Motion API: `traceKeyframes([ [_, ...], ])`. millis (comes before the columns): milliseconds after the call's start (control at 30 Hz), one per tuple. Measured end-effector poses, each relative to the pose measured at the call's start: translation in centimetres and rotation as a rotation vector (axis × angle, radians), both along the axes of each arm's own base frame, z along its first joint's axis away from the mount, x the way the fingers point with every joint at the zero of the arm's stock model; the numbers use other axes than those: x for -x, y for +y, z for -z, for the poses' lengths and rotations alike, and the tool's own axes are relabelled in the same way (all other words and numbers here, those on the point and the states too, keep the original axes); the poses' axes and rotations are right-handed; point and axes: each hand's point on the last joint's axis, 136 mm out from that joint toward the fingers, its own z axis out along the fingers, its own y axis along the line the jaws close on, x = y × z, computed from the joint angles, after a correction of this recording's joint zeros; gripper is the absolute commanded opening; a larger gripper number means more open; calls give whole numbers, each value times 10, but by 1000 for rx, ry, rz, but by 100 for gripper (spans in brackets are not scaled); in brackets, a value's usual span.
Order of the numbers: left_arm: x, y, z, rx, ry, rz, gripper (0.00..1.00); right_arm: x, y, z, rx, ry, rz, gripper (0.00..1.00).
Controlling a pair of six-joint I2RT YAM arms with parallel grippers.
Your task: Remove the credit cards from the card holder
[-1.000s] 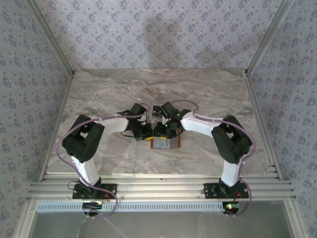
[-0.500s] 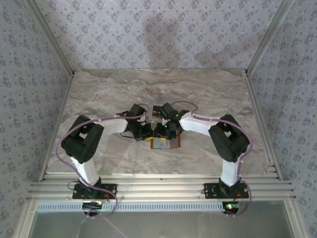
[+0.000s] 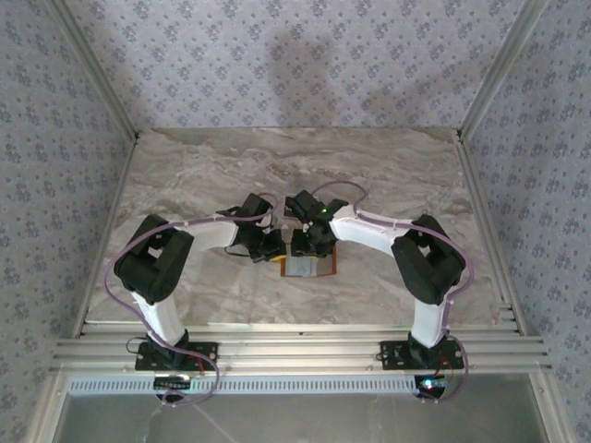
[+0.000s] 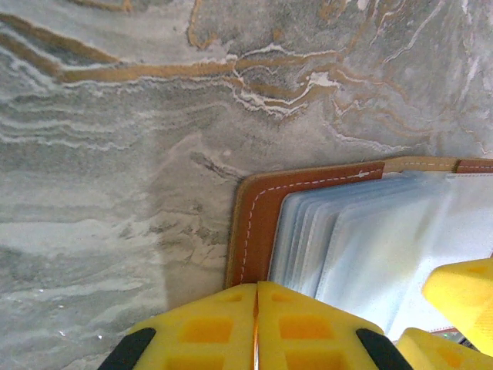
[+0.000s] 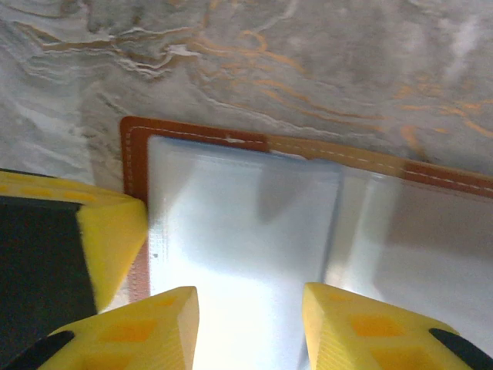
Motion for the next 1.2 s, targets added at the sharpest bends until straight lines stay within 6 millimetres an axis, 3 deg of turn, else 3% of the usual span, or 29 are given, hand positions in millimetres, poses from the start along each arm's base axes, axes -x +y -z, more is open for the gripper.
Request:
traceKeyframes([
  [267, 0, 0, 0, 0, 0, 0, 10, 2, -10, 3, 94, -6, -15, 46],
  [367, 1, 1, 0, -4, 4, 0, 9, 3, -9, 3, 88, -4, -19, 38],
  [600, 2, 2, 0, -7, 9, 0, 9, 3, 16, -12, -50, -3, -20, 18],
  [900, 2, 2, 0, -7, 9, 0, 9, -1, 37, -7, -164, 25, -11, 13],
  [1200, 2, 2, 0, -7, 9, -1, 8, -2, 37, 8, -157, 49, -1, 12],
])
